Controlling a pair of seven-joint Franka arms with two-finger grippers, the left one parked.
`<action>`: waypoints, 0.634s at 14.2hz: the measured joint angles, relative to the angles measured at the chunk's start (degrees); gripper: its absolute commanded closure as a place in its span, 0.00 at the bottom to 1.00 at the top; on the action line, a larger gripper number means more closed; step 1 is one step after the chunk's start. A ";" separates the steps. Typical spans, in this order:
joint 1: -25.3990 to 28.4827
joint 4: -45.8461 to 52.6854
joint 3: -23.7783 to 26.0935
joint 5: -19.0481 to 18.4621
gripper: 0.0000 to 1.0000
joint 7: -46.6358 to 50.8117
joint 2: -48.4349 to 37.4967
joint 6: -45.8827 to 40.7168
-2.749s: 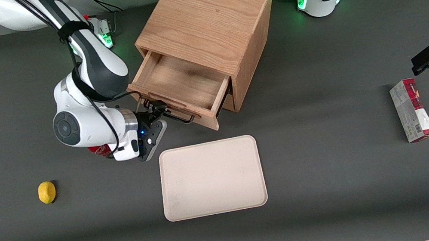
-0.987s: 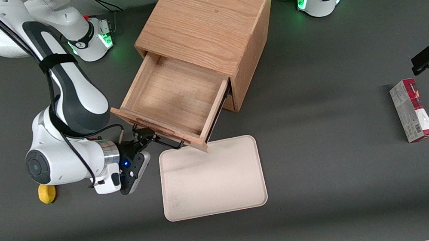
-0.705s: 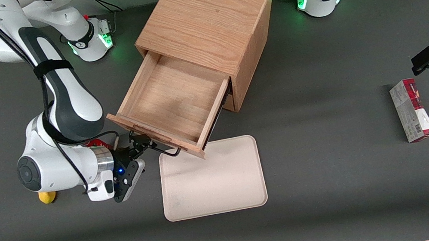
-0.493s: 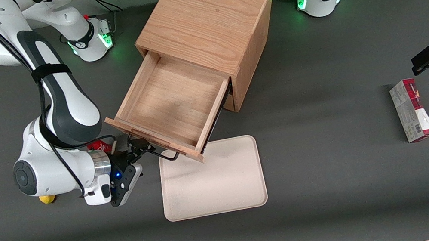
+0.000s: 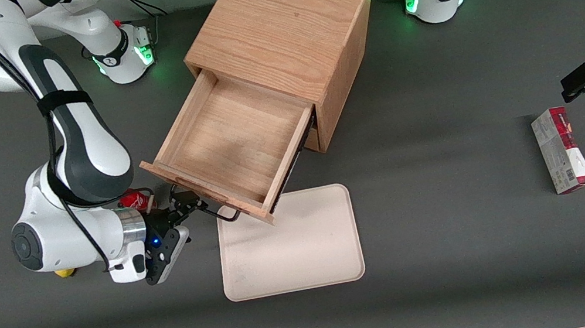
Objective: Open upper drawer
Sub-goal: 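Pull the upper drawer outward by its handle with the right gripper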
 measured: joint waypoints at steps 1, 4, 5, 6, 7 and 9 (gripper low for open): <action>-0.21 0.01 0.05 0.00 0.00 -0.10 0.06 -0.15; -0.43 0.02 0.13 0.00 0.00 -0.18 0.18 -0.15; -0.62 0.02 0.20 0.00 0.00 -0.19 0.18 -0.29; -0.79 0.13 0.23 0.00 0.00 -0.23 0.20 -0.62; -0.90 0.52 0.25 0.00 0.00 -0.24 0.23 -1.25; -1.30 2.67 0.21 0.01 0.00 -0.24 0.33 -2.03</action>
